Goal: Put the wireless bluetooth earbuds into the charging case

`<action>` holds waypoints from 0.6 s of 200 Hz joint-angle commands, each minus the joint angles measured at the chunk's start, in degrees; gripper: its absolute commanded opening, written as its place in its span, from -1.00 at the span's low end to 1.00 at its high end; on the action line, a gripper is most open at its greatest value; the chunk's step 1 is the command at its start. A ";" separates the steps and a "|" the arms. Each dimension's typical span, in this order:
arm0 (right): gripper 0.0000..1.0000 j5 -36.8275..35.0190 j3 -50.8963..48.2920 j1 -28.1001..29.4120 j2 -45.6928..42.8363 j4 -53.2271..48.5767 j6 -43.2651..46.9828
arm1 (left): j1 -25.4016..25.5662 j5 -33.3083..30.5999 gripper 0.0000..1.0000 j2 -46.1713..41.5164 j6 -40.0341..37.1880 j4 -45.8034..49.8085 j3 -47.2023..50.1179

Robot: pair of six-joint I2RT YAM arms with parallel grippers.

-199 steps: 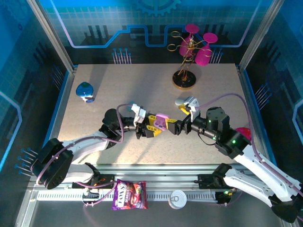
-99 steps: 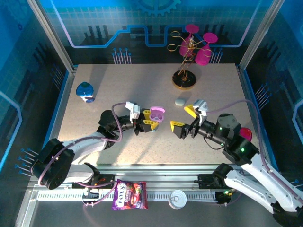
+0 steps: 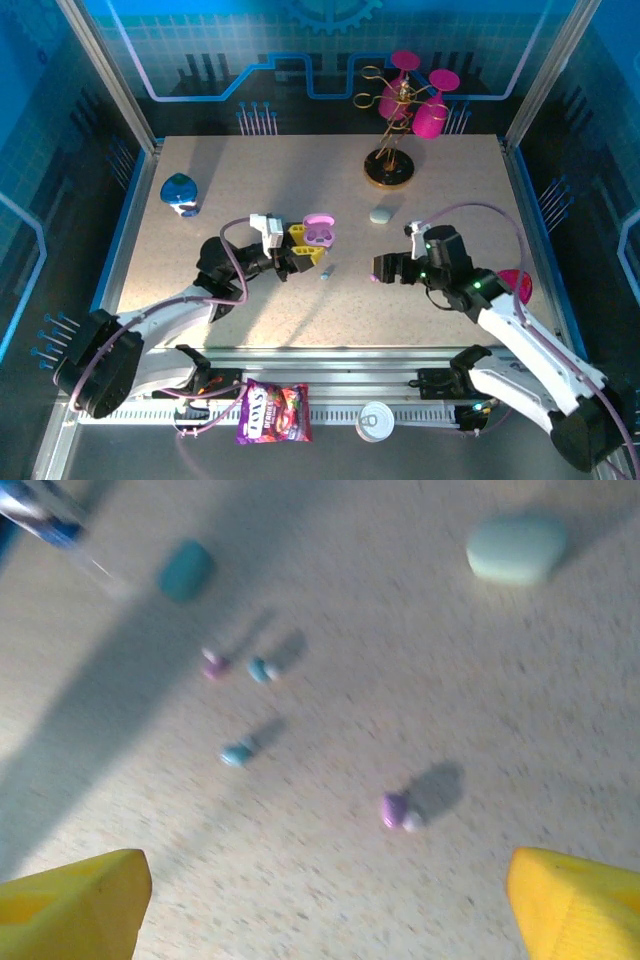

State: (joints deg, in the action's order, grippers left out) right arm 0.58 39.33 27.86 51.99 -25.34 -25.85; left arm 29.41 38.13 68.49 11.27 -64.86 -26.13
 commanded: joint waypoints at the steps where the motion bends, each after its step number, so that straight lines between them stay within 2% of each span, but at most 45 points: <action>1: 0.80 -6.10 3.02 1.83 4.61 -6.72 1.28 | -0.32 -0.76 -0.39 -2.76 -2.65 2.10 0.53; 30: 0.77 -13.61 7.87 5.53 13.78 -13.06 3.17 | -0.40 -0.86 -0.39 -5.74 -4.31 5.17 0.53; 80: 0.53 -22.56 16.69 10.38 27.04 -20.35 1.92 | -0.39 -0.86 -0.39 -9.61 -6.87 9.58 0.44; 104: 0.37 -24.12 20.18 12.05 32.46 -21.86 3.45 | -0.32 -1.34 -0.38 -11.10 -7.48 11.14 0.33; 120: 0.16 -24.53 21.97 12.85 35.78 -21.94 4.46 | -0.33 -1.59 -0.38 -11.58 -8.01 11.94 0.39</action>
State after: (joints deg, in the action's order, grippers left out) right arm -20.58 58.26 39.16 84.05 -43.70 -22.72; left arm 29.39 37.63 58.52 5.45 -54.52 -26.09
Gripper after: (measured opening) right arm 0.645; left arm 0.369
